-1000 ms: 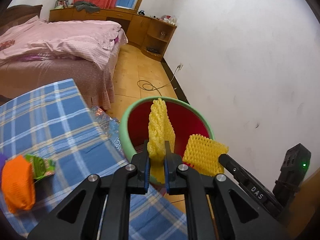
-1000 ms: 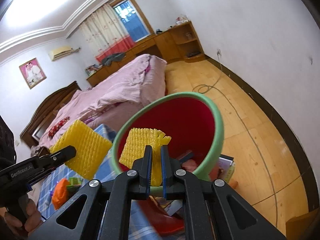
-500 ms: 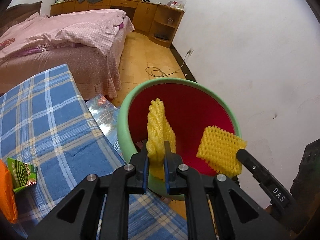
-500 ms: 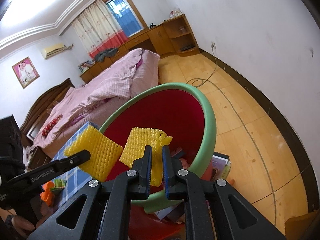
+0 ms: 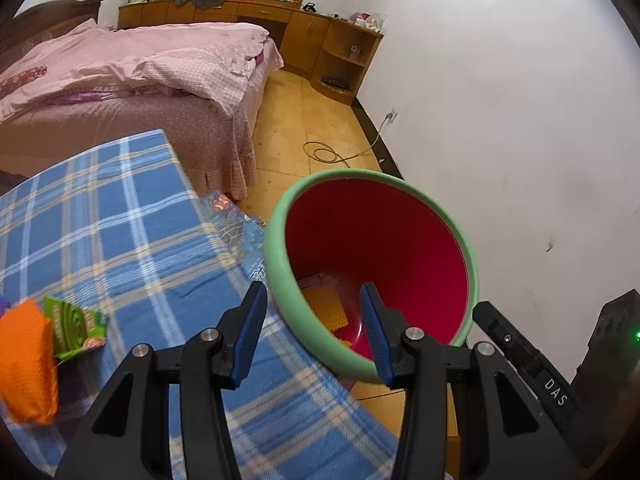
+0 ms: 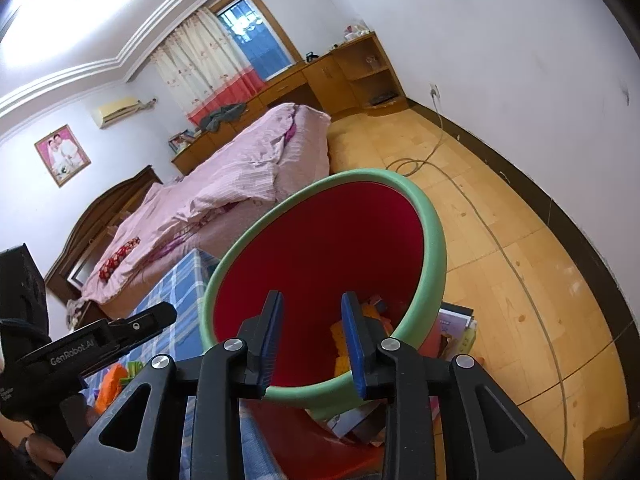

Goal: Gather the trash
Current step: 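Move both open tools back over the table toward the remaining items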

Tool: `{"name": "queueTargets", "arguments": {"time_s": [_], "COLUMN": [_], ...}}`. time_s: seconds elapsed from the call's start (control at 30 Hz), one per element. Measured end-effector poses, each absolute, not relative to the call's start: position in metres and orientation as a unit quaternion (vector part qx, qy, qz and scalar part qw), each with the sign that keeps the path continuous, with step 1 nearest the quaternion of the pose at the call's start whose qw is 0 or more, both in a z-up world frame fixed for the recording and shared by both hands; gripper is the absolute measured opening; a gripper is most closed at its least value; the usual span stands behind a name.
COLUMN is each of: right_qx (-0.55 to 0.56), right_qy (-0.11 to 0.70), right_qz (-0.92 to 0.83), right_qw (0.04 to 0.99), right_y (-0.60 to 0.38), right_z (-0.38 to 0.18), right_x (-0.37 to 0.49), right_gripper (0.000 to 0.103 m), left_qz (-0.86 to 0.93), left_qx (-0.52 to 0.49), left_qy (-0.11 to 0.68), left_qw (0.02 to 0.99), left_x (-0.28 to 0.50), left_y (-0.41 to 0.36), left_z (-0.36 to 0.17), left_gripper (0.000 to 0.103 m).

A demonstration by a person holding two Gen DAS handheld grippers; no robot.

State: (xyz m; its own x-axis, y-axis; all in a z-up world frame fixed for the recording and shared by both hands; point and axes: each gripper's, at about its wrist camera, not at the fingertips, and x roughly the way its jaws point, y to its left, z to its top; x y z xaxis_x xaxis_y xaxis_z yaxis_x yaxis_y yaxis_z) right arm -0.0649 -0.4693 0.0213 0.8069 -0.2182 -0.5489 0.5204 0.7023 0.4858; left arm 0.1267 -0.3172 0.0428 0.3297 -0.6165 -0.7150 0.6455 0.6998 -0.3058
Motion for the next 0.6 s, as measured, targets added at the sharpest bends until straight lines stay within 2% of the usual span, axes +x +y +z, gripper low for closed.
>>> {"name": "queueTargets", "arguments": {"time_s": [0.4, 0.6], "right_qx": [0.306, 0.294], "right_qy": [0.23, 0.246], "right_qz": [-0.168, -0.141], "right_qw": [0.908, 0.913], "right_y": [-0.436, -0.41], "right_z": [0.044, 0.048], "right_x": [-0.069, -0.059], "right_gripper": [0.032, 0.037], "left_qz": [-0.342, -0.308], "left_qx": [0.012, -0.002], "left_qy": [0.415, 0.412], "left_qw": [0.843, 0.857], "left_x": [0.118, 0.123], "left_y": [-0.254, -0.211], "left_z": [0.064, 0.067], "left_gripper": [0.047, 0.047]}}
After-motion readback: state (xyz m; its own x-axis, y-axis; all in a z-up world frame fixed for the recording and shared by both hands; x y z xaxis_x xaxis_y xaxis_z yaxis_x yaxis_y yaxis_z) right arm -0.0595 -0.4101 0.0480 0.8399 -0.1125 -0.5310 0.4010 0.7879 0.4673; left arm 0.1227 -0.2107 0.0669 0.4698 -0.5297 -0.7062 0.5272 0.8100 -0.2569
